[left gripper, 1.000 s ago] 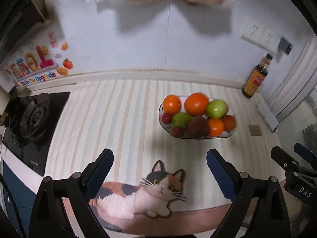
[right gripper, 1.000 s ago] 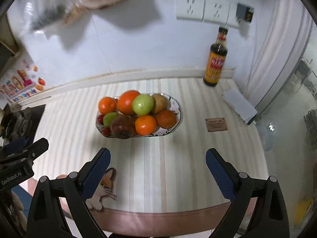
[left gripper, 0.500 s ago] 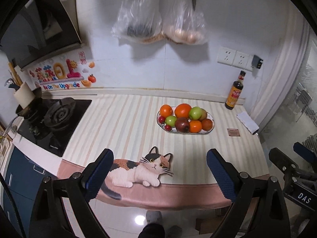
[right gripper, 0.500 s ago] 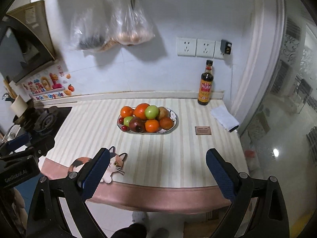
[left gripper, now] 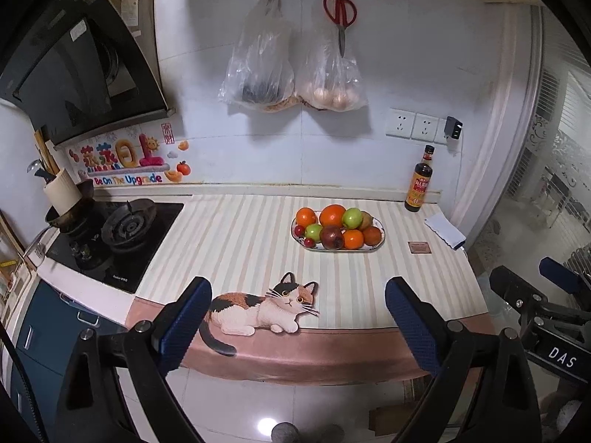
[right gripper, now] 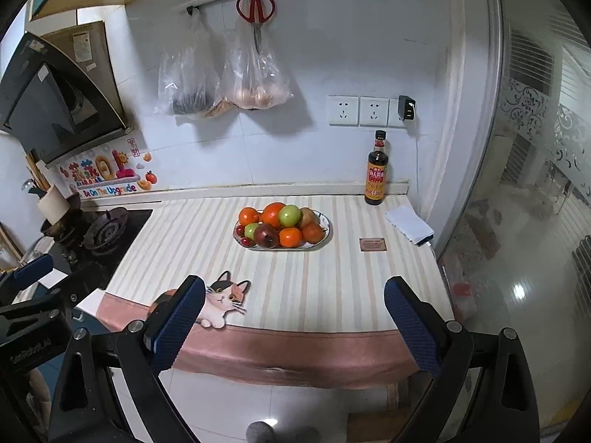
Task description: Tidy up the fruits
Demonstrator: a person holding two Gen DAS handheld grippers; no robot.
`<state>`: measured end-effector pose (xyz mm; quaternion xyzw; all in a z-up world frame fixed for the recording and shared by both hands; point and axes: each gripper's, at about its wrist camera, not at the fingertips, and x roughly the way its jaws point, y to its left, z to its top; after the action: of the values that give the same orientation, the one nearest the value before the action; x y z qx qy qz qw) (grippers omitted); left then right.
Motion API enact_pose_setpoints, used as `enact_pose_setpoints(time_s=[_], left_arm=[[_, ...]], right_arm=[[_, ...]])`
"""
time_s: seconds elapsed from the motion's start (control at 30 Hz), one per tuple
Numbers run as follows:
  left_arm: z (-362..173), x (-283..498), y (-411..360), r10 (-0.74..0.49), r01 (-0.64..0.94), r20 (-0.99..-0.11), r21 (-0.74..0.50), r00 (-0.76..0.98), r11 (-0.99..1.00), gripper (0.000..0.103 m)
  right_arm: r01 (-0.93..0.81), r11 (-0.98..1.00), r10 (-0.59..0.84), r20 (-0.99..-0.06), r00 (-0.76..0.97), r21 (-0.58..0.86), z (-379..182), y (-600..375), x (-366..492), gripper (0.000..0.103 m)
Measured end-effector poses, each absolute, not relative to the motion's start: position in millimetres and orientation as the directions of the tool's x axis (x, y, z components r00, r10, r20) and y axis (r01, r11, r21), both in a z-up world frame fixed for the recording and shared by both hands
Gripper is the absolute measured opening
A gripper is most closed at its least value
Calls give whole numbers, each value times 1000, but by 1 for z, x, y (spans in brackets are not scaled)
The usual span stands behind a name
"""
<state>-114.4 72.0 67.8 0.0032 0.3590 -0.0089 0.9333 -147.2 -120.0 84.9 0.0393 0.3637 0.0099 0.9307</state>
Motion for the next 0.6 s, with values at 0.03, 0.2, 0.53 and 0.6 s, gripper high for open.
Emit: enact_pose_setpoints(time_s=[0.03, 0.2, 0.53, 0.6], left_arm=[[69, -115, 72, -17, 23, -670, 0, 742, 1000, 96], [71, -118, 70, -23, 32, -663, 1, 748, 999, 96], [51, -74, 65, -10, 26, -728, 11, 685, 1000, 103], [43, -62, 63, -5, 26, -746, 17, 666, 999, 103]], right_arm=[[13, 996, 49, -677, 735, 85, 86, -120, -150, 100], [27, 995, 47, -680, 731, 97, 88, -125, -156, 100], [38, 996, 31, -738, 674, 77, 63, -135, -110, 100], [36, 996, 37, -755, 654, 80, 54, -136, -93, 100]])
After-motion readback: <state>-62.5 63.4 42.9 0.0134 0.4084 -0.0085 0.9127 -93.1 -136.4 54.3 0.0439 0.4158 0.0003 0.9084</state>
